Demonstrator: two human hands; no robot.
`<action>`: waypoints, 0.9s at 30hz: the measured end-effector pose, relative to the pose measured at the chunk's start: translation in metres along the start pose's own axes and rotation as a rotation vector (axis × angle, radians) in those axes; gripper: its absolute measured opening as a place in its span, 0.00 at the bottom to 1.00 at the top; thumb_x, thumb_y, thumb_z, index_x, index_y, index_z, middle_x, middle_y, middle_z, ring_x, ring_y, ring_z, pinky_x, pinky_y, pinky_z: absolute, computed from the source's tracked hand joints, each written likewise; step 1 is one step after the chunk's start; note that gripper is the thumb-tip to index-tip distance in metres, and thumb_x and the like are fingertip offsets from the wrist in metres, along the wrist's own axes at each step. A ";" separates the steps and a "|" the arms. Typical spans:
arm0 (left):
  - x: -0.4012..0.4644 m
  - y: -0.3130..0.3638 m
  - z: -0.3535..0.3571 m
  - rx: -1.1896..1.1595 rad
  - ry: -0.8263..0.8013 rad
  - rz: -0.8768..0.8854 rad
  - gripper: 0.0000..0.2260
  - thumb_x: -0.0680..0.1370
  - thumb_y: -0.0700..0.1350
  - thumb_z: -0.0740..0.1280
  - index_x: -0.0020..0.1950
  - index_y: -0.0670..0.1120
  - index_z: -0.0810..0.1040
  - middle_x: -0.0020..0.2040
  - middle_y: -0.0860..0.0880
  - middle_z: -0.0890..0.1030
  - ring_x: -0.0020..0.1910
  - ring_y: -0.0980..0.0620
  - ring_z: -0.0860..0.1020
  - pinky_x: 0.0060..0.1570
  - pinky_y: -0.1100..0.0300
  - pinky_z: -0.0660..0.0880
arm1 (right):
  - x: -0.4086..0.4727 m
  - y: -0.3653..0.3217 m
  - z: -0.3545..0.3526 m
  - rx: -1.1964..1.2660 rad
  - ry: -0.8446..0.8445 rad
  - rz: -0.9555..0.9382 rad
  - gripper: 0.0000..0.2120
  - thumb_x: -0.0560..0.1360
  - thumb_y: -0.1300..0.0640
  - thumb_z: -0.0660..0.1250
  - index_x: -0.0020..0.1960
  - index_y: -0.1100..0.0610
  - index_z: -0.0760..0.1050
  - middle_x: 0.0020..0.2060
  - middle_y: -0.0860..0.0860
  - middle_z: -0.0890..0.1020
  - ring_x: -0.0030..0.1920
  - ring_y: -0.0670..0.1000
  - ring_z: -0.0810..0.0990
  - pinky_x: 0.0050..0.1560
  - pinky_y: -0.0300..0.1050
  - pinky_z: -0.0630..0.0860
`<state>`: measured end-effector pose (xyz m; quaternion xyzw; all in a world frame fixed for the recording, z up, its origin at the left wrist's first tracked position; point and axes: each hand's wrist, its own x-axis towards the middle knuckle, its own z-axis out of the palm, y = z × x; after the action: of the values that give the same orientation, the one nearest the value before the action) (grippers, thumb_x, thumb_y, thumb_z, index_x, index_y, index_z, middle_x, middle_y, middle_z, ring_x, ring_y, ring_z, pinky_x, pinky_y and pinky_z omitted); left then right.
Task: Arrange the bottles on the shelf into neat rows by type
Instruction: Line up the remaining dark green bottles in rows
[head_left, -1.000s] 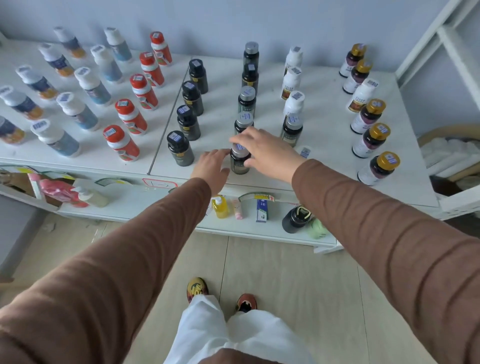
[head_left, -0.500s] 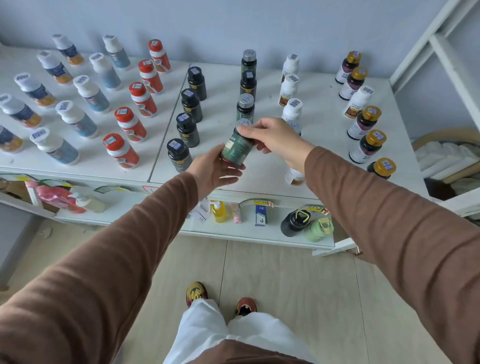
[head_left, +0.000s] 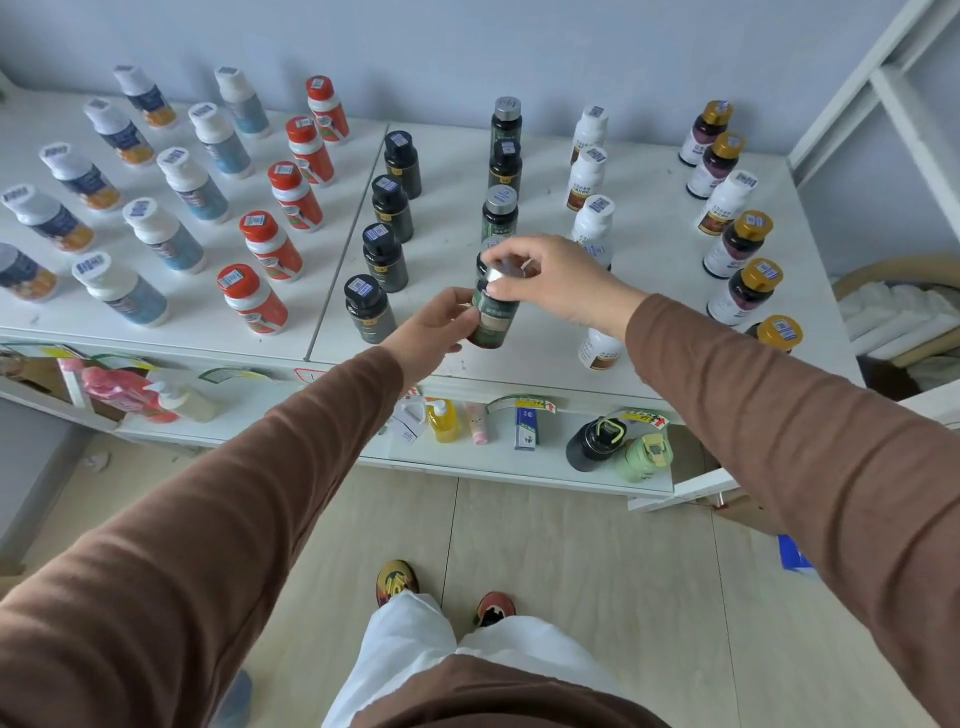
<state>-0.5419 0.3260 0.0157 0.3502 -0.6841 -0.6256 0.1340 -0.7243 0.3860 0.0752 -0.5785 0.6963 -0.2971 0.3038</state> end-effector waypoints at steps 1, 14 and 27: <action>0.001 -0.001 0.000 0.092 0.000 0.034 0.12 0.81 0.42 0.59 0.65 0.45 0.70 0.53 0.49 0.76 0.51 0.53 0.74 0.53 0.62 0.71 | 0.000 0.000 0.003 -0.109 -0.002 -0.056 0.16 0.72 0.53 0.73 0.60 0.51 0.79 0.45 0.41 0.75 0.42 0.41 0.73 0.45 0.36 0.67; 0.013 0.027 -0.029 0.961 0.125 0.146 0.15 0.77 0.46 0.64 0.64 0.51 0.74 0.60 0.49 0.78 0.60 0.46 0.75 0.60 0.53 0.71 | 0.013 0.010 0.011 -0.383 -0.113 -0.109 0.24 0.72 0.48 0.73 0.65 0.52 0.75 0.58 0.49 0.75 0.57 0.49 0.73 0.54 0.44 0.69; 0.091 0.074 -0.052 1.113 -0.015 -0.030 0.14 0.79 0.43 0.58 0.63 0.47 0.74 0.62 0.46 0.78 0.60 0.44 0.76 0.60 0.54 0.73 | 0.069 0.021 -0.008 -0.482 -0.103 -0.053 0.20 0.74 0.59 0.69 0.65 0.53 0.73 0.57 0.52 0.76 0.55 0.54 0.75 0.53 0.49 0.71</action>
<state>-0.5984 0.2254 0.0717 0.3734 -0.9072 -0.1742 -0.0851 -0.7537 0.3218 0.0582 -0.6668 0.7152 -0.1001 0.1842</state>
